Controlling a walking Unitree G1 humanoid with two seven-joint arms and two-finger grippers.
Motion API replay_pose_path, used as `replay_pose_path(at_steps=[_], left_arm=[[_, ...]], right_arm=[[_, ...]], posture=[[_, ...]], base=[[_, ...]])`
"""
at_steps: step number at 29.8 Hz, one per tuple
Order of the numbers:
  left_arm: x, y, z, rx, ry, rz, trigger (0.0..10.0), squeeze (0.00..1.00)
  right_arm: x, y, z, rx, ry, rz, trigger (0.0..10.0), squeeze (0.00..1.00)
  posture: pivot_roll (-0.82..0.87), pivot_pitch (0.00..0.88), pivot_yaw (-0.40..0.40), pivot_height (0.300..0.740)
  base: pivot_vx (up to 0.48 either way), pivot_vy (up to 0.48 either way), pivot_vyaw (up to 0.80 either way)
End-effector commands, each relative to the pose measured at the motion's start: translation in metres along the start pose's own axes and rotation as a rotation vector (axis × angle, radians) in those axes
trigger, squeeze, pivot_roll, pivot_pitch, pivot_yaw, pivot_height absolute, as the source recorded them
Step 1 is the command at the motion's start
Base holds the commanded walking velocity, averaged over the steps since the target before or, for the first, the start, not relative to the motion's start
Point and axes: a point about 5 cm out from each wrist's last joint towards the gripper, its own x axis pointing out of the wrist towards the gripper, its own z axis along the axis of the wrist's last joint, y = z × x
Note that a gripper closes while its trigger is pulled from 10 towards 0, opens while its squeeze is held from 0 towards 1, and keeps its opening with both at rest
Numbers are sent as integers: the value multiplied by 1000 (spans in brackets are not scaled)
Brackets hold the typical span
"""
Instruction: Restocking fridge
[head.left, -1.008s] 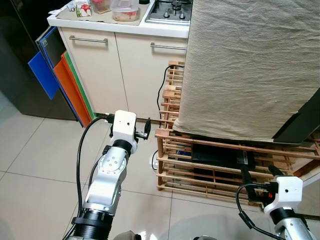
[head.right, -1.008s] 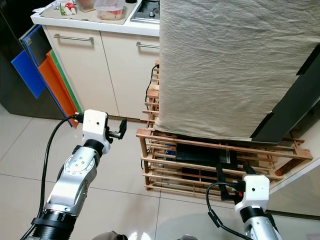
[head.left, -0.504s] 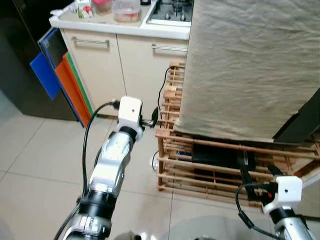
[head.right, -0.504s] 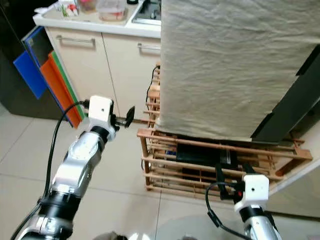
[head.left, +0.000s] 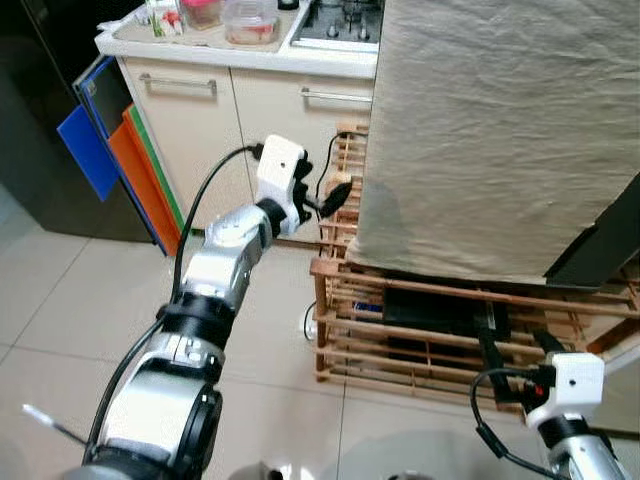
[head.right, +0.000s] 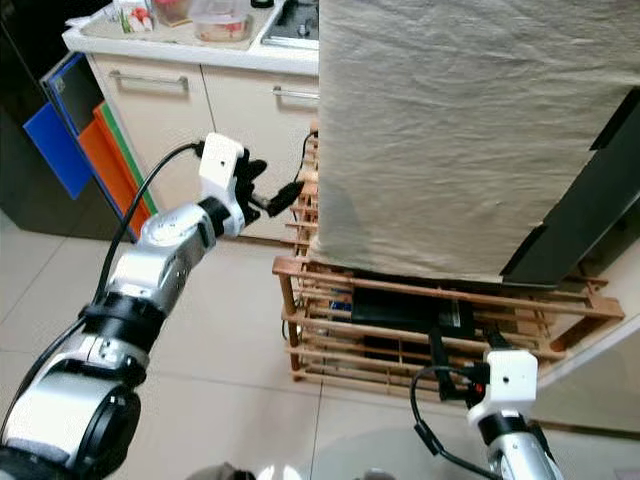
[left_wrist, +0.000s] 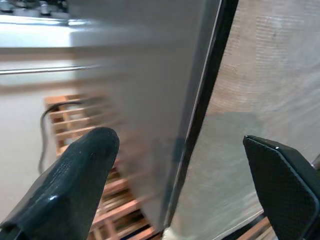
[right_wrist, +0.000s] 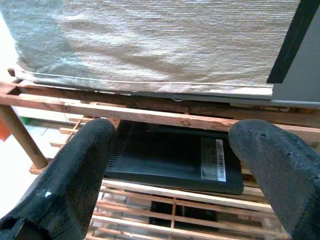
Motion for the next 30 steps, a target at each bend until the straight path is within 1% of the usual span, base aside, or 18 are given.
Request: replay_pose_path(at_steps=[1,2,3,5,7,8,9,11,14,15,17,20,23,26,30], left_arm=[[1,1,2,-18,-1,-16,10000,0],[4,0,7,-44,-8,-67,10000,0],[6,-4,10,-62,-10,-141,10000,0],[6,-4,10,-62,-10,-141,10000,0],[10,-10,19,-55,-14,-255,10000,0],[13,-11,24,-44,-20,-274,10000,0],[13,-11,24,-44,-20,-274,10000,0],[17,-10,31,-24,-29,-284,10000,0],[18,-10,33,-21,-32,-288,10000,0],[20,-10,38,-3,-36,-291,10000,0],[20,-10,38,-3,-36,-291,10000,0],[27,-10,50,37,-45,-264,10000,0],[30,-11,51,52,-40,-252,10000,0],[35,-13,51,79,-29,-211,10000,0],[40,-18,50,77,-29,-206,10000,0]], right_arm=[[0,1,1,9,-3,9,10000,0],[1,2,1,7,-2,23,10000,0],[1,2,1,2,-1,32,10000,0],[1,2,1,2,-1,32,10000,0],[0,1,1,-2,2,39,10000,0],[0,1,1,-2,3,40,10000,0],[0,1,1,-2,3,40,10000,0],[-1,1,1,-2,5,43,10000,0],[-1,0,1,-2,5,45,10000,0],[-1,0,1,-1,5,46,10000,0],[-1,0,1,-1,5,46,10000,0],[-3,0,1,1,3,45,10000,0],[-4,0,1,1,4,44,10000,0],[-5,1,1,0,5,43,10000,0],[-5,1,1,-1,5,44,10000,0]], posture=[[-132,39,37,740],[-132,39,37,740],[-140,42,36,740],[-140,42,36,740],[-147,45,33,740],[-148,46,33,740],[-148,46,33,740],[-149,47,34,740],[-149,47,34,740],[-152,49,36,740],[-152,49,36,740],[-158,52,42,740],[-161,54,43,740],[-163,53,44,740],[-165,49,47,740]], base=[[0,0,0],[0,0,0],[0,0,0],[0,0,0],[0,0,0],[0,0,0],[0,0,0],[0,0,0],[0,0,0],[0,0,0],[0,0,0],[0,0,0],[0,0,0],[0,0,0],[0,0,0]])
